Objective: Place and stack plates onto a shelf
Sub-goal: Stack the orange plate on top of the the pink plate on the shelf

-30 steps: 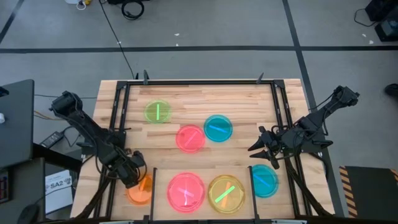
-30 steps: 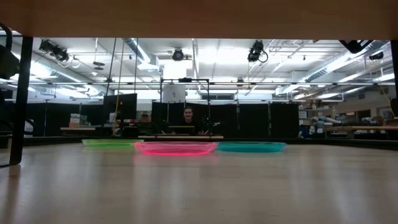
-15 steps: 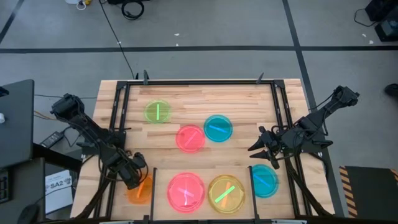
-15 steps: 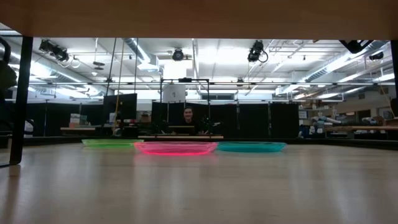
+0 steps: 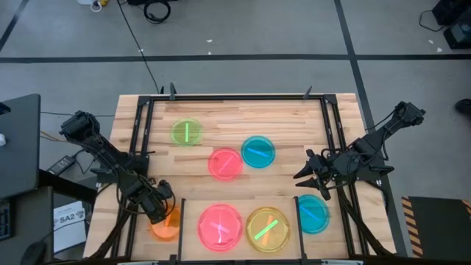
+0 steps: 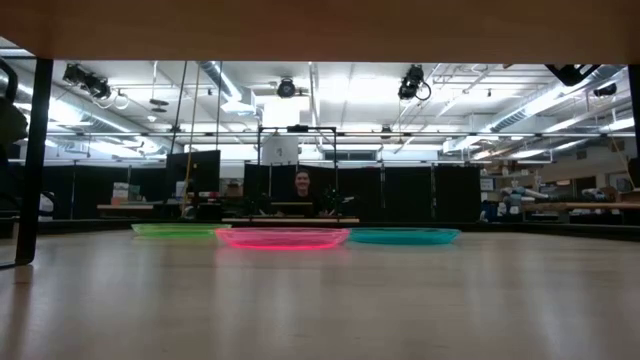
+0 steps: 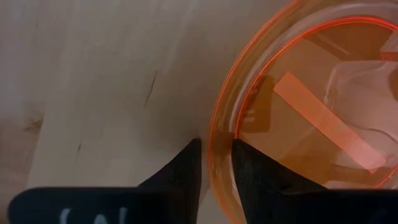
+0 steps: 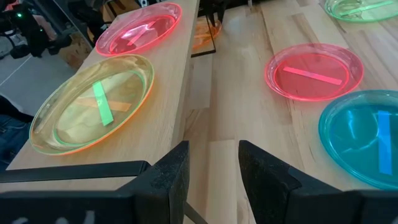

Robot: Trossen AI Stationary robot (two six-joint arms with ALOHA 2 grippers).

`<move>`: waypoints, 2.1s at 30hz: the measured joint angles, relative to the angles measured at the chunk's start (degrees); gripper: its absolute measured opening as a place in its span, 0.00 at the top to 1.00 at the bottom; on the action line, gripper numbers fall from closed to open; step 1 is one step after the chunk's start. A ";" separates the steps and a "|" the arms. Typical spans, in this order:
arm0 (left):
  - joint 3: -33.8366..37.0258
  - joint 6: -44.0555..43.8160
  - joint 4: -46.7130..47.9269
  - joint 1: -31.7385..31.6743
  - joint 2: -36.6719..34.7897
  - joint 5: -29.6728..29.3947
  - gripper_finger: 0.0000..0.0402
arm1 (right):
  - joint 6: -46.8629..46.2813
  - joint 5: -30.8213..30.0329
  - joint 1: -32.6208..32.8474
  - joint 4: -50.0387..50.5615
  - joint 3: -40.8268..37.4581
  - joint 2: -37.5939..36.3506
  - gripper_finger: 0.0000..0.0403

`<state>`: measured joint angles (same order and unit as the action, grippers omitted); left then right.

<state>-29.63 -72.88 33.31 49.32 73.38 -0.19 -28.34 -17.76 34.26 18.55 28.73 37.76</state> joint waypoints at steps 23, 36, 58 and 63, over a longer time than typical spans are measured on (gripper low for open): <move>0.07 -1.97 -0.27 0.07 -1.19 4.88 0.99 | 1.51 -0.09 0.02 0.00 0.00 0.00 0.64; -4.68 -7.42 17.25 0.04 -9.50 5.17 0.99 | 1.51 -0.11 0.02 0.00 0.00 0.00 0.64; -41.27 -11.57 56.64 -0.02 -11.45 -18.34 0.99 | 1.53 -0.11 0.02 -0.02 0.00 0.00 0.64; -46.08 -11.47 56.79 -0.02 -11.52 -23.84 0.99 | 1.55 -0.11 0.02 -0.01 0.00 0.00 0.64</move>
<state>-75.70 -84.35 90.10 49.30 61.87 -24.03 -26.79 -17.87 34.28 18.54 28.73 37.76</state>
